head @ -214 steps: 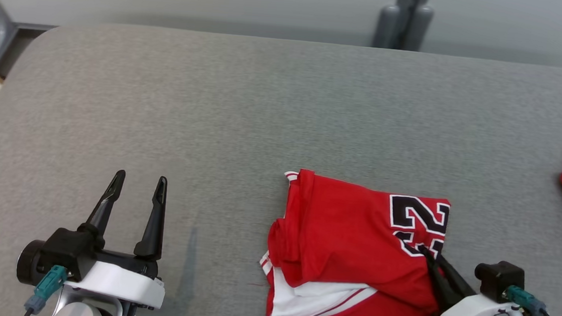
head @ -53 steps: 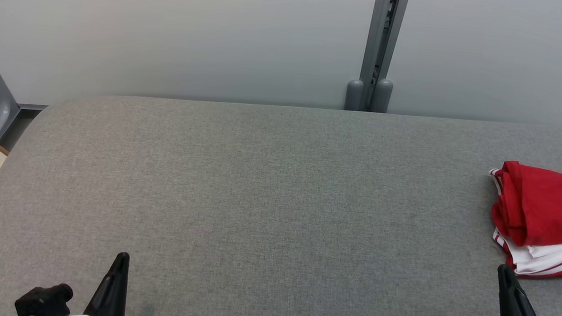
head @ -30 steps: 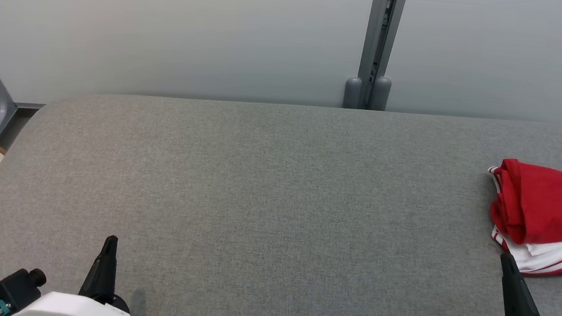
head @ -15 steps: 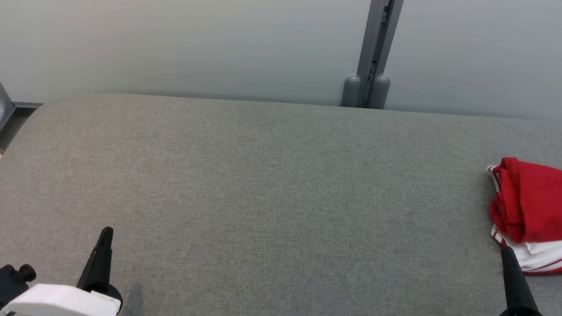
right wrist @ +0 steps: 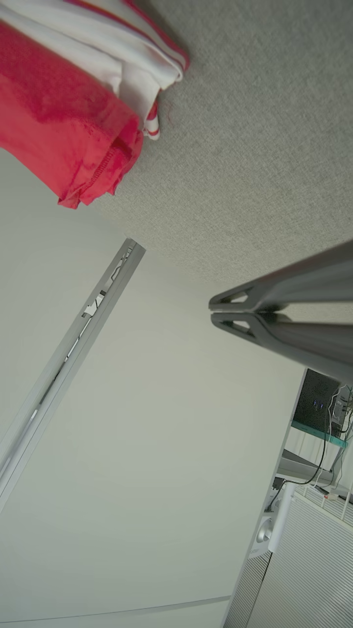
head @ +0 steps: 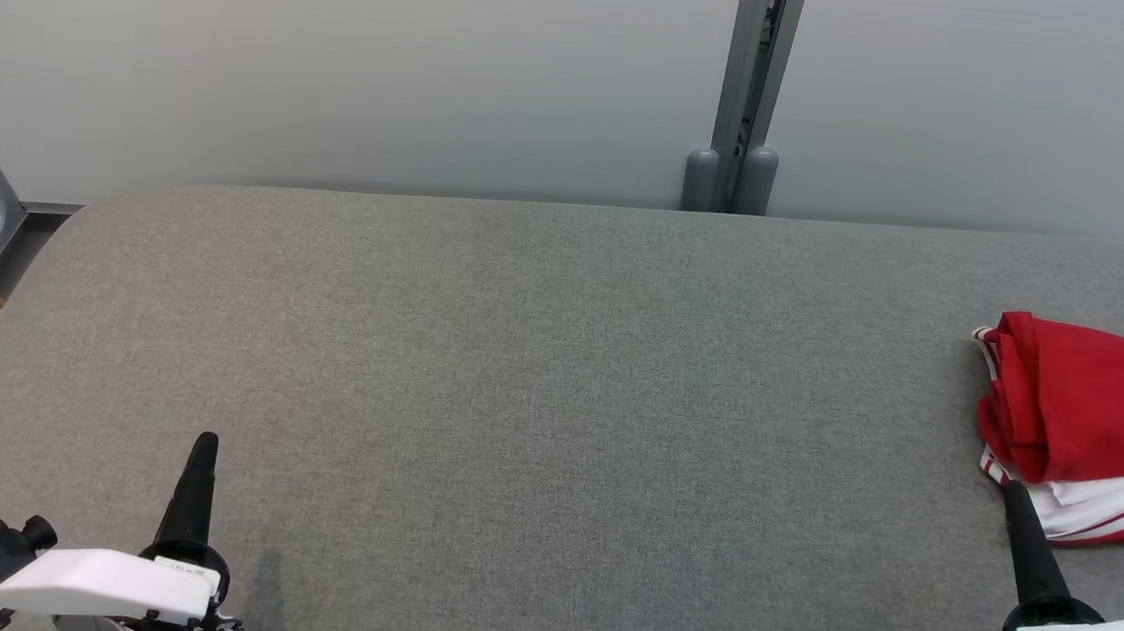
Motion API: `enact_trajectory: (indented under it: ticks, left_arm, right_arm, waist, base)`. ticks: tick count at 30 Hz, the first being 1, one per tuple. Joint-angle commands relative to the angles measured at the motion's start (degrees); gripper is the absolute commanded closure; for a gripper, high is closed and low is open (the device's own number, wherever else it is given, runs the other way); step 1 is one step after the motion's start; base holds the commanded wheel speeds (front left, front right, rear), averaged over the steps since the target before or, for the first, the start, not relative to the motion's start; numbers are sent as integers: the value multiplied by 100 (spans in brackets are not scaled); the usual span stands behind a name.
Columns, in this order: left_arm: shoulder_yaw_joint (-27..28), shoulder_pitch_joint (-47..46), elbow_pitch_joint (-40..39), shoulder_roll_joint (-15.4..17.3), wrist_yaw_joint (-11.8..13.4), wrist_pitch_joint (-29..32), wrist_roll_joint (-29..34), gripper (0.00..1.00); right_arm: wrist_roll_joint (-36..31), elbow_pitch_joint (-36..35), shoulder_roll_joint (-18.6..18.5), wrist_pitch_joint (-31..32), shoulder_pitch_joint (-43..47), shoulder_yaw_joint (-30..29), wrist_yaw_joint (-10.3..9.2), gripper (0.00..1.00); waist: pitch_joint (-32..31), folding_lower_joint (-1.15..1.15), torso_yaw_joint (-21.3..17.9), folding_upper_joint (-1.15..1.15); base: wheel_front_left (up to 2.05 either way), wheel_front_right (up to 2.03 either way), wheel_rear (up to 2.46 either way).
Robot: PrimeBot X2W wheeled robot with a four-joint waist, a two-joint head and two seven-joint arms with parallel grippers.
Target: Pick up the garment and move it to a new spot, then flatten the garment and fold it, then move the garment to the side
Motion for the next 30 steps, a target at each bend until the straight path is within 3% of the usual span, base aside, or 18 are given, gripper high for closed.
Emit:
enact_trajectory:
  ticks: [1,30]
  left_arm:
    - [59,-157,-39,13,-43,36,-112,100]
    - [404,-387,61,-153,-228,411,-1415,100]
  right_arm:
    - [122,-16,-54,25,-129,-27,2,100]
    - [1602,312,-47,257,-438,-84,3,100]
  waist:
    - [1,0,-1,0]
    - [43,0,-39,0]
  base:
    - [0,0,0]
    - [0,0,0]
